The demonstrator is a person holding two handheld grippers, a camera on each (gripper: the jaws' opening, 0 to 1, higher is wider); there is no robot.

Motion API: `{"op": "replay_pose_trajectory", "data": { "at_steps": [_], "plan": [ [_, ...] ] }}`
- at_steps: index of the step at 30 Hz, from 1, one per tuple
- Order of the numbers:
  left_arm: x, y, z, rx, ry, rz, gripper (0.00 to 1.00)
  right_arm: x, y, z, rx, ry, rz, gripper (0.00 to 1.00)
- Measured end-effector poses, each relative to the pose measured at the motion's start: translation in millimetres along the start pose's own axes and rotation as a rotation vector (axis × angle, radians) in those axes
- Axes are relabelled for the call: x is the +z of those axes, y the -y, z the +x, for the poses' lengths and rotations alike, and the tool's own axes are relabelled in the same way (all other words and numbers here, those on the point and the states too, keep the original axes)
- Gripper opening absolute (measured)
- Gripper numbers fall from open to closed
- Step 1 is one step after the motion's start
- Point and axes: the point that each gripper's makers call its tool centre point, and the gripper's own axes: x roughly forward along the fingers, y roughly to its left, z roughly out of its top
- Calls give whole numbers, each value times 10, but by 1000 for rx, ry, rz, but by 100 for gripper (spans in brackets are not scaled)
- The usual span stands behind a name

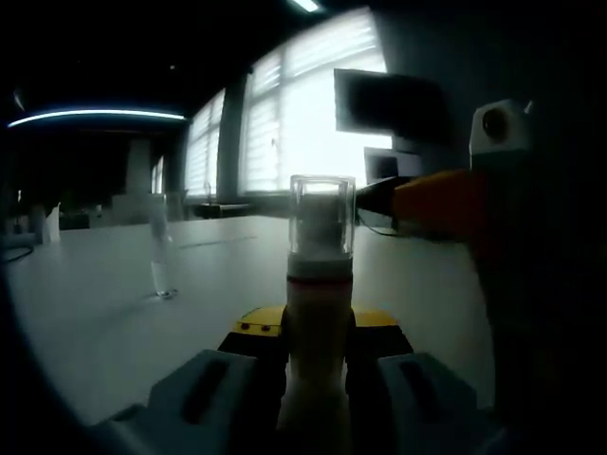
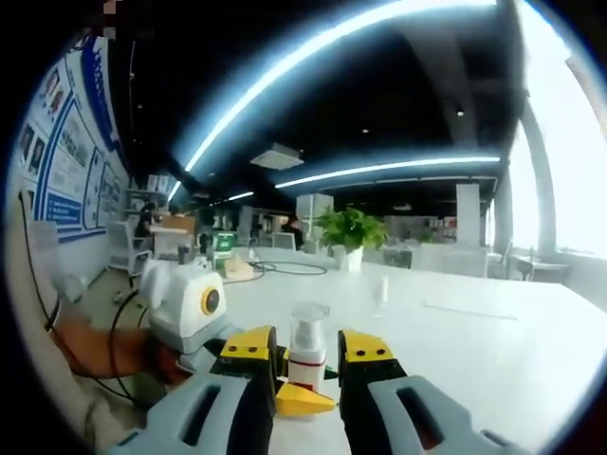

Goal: Clamp pump bottle remove cover press pump head put on cover

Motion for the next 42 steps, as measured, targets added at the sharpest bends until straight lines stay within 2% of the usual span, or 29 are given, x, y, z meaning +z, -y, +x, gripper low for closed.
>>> {"op": "replay_pose_trajectory", "data": {
  "at_steps": [16,23,28,36,42],
  "plan": [
    [-2,9,2,1,0,4,14,9,-7,166,0,0,12,23],
    [-1,10,0,1,0,0,14,24,-43,274,9,-12,0,24],
    [-1,3,-2,1,0,0,14,-23,-31,362,-7,-45,-21,24],
    [-2,-4,-5,1,-1,-2,14,-69,-14,383,-21,-63,-25,16],
    [-4,1,-5,0,-1,-3,14,-55,-19,380,-21,-65,-28,16]
  ]
}}
